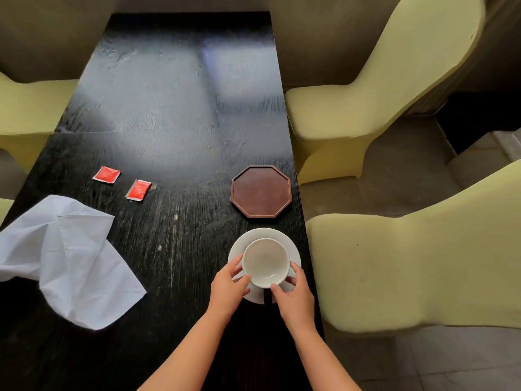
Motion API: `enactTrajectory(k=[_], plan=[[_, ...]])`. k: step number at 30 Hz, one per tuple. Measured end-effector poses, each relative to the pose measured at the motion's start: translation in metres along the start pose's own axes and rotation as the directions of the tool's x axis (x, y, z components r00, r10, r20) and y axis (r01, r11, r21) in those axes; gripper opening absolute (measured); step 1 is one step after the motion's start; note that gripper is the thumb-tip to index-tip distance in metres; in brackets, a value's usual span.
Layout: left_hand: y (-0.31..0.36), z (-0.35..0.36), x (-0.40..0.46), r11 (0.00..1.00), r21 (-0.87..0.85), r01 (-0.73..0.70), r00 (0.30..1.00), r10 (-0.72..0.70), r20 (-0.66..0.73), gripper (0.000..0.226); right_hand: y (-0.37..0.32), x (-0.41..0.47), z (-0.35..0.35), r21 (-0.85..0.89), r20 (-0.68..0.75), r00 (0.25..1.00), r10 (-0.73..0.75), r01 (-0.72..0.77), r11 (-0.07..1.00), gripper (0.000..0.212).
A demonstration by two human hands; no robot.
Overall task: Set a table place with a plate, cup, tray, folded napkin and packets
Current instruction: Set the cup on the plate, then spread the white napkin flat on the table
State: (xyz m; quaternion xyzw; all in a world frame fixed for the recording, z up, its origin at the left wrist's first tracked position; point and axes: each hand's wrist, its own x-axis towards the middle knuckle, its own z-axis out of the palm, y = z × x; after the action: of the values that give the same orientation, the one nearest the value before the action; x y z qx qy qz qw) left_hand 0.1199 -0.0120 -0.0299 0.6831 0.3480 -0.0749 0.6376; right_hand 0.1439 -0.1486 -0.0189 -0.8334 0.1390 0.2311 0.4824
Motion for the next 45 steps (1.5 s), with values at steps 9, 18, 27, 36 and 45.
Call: enactTrajectory(k=[9, 18, 27, 36, 45], plan=[[0.021, -0.022, -0.02, 0.925, 0.37, -0.09, 0.99, 0.123, -0.067, 0.042, -0.023, -0.007, -0.015, -0.246, -0.1, 0.987, -0.125, 0.098, 0.964, 0.042], [0.071, -0.087, -0.063, 0.506, 0.811, -0.294, 0.856, 0.517, -0.012, 0.048, -0.102, -0.045, -0.003, -0.649, 0.193, 0.857, -0.478, 0.477, 0.593, 0.034], [0.072, -0.206, -0.119, 0.231, 0.95, -0.212, 0.673, 0.739, -0.029, 0.041, -0.161, -0.128, 0.063, -0.705, 0.406, 0.69, -0.599, 0.653, 0.275, 0.042], [0.015, -0.335, -0.191, 0.239, 0.958, -0.159, 0.698, 0.713, -0.062, 0.042, -0.169, -0.223, 0.159, -0.717, 0.426, 0.67, -0.608, 0.66, 0.225, 0.041], [-0.034, -0.424, -0.21, 0.267, 0.96, -0.086, 0.768, 0.632, -0.107, 0.038, -0.162, -0.255, 0.217, -0.723, 0.422, 0.71, -0.564, 0.639, 0.262, 0.044]])
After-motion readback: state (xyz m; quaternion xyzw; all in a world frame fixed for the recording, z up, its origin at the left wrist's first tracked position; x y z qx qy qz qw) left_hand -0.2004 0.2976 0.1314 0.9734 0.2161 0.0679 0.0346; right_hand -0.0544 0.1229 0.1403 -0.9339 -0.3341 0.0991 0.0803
